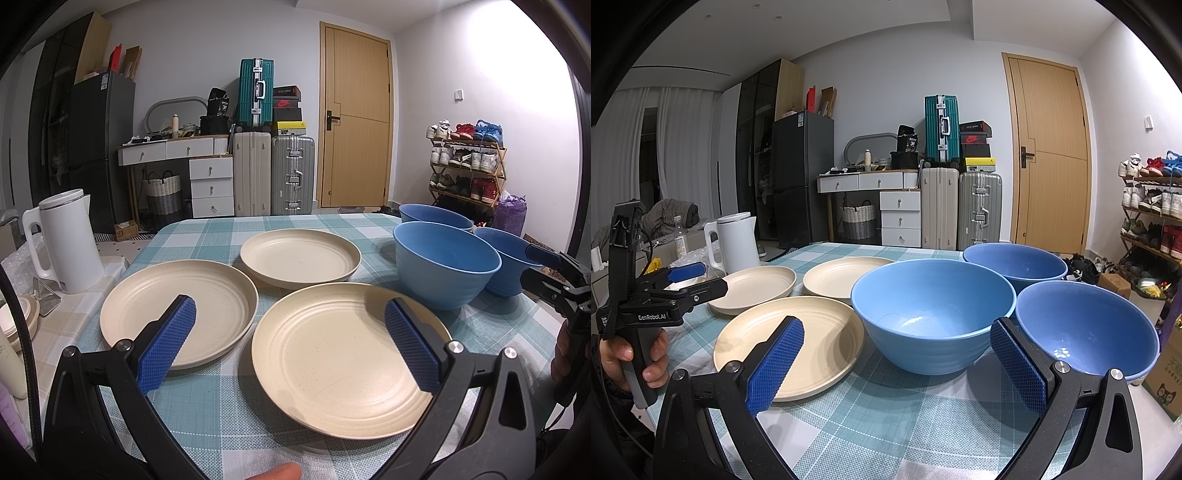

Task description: Organize plates and bowls

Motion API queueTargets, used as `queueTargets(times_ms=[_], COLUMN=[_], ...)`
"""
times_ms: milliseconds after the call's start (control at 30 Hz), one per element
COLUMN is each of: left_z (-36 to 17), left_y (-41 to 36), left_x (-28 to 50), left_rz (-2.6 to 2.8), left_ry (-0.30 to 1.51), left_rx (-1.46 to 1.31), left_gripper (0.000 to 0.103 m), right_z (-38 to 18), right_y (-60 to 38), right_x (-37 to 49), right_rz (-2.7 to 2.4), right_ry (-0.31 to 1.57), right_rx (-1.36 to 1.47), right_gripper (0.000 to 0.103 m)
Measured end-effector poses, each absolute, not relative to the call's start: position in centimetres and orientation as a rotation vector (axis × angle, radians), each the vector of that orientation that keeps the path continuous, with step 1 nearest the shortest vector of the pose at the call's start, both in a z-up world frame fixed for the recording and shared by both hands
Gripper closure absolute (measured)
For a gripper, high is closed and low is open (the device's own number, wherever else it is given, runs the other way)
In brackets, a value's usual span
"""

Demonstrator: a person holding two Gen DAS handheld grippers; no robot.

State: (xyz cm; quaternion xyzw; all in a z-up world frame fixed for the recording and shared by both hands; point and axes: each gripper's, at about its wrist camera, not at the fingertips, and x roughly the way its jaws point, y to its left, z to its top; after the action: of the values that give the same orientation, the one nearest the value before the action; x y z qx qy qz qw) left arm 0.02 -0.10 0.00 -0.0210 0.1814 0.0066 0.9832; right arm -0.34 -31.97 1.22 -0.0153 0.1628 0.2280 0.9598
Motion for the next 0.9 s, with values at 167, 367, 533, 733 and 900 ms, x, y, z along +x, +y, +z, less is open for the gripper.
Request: queueTargets(times_ms=[167,367,533,733,900], left_z=[0.0,0.3,0.5,0.3,1.0], left_y=[-0.1,-0.3,0.2,0.8,1.0], left_x=[0.0,-0.4,-0.8,-0.3,0.0], left_rz=[0.015,0.025,0.036,0.049,0.062], left_ry=[0.364,0.360,0.374,0.403,0.413], left_rx=[-0.042,-0.044,-0.055,-0.075,-0.090], left_gripper=[0.001,0.001,0.001,0.001,0.001], right_z=[1.2,1.3,1.1,1.2,2.3], right_y=[-32.0,-32.0,-31.8,-31.6,-31.1], right_x=[-0.3,-0.4,-0.6,0.5,0.6], right_rz=[0.462,0.454,0.416,0.402,0.407], right_ry=[0.329,0.330,0.339,0.363,0.365], right_rx=[-0.031,-0.034,-0.047,-0.043,-0.050], right_gripper=[0.000,0.000,0.000,0.000,0.000])
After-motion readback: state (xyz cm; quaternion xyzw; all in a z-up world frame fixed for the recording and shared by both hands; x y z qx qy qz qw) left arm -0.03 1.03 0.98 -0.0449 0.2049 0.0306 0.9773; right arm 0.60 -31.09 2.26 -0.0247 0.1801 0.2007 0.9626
